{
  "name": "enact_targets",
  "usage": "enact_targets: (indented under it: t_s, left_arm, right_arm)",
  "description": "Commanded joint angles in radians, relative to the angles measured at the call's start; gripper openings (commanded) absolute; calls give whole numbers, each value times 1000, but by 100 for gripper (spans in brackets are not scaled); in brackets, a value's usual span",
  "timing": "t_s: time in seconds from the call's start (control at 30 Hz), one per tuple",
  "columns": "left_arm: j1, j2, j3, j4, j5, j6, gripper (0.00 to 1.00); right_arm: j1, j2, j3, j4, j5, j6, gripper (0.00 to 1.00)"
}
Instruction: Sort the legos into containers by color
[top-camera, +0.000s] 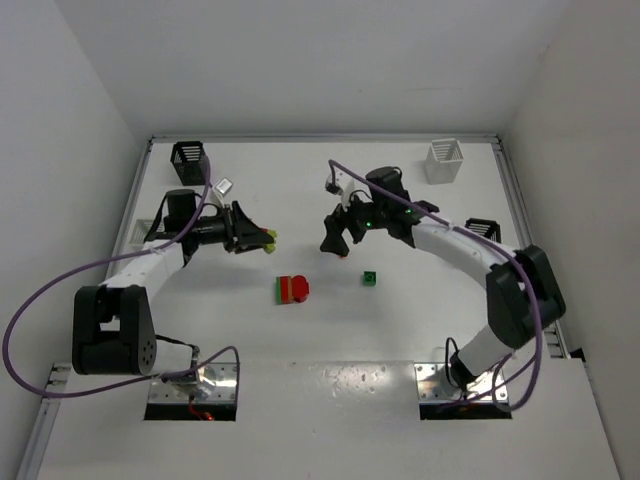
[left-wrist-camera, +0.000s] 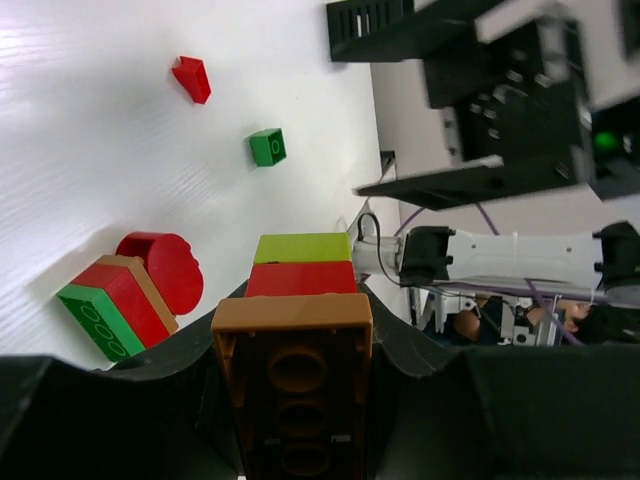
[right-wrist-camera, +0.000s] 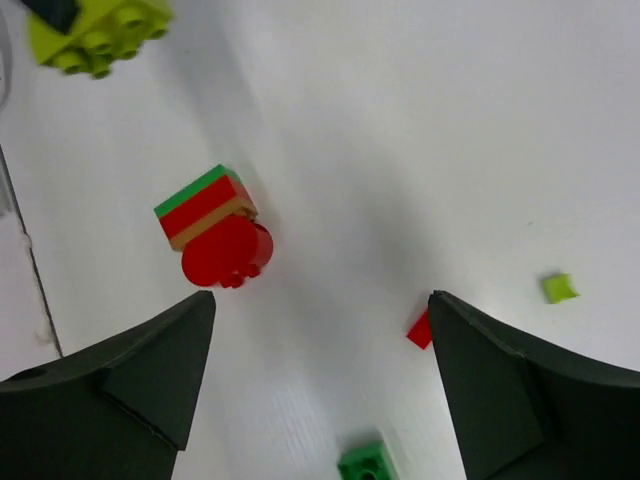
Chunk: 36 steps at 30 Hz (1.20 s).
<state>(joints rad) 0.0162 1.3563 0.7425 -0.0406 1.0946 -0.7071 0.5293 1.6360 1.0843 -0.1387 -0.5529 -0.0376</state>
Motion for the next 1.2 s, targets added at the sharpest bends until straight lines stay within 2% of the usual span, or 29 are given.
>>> enact_targets:
  t_s: [0.0, 0.07, 0.2, 0.4, 0.63, 0.8, 1.17]
  left_arm:
    - [16, -31, 20, 5, -15, -43, 7]
    - [16, -40, 9, 18, -15, -63, 7]
    - [16, -49, -2, 27, 5, -72, 7]
    - [-12, -49, -14, 70, 57, -91, 7]
    - [-64, -39, -14, 81, 84, -104, 7]
    - [-87, -30, -14, 81, 74, -104, 7]
    - [-87, -20, -14, 71, 65, -95, 7]
  right_arm:
    - [0, -148, -29, 75, -30, -220, 91]
    - [14, -159, -61, 177, -77, -196, 100]
    - [24, -108, -84, 332, -251, -168, 100]
    - [64, -28, -8, 361, -352, -214, 100]
    - [101, 35, 37, 403, -374, -266, 100]
    - [140, 65, 90, 390, -312, -266, 100]
    - [199, 114, 128, 352, -289, -266, 100]
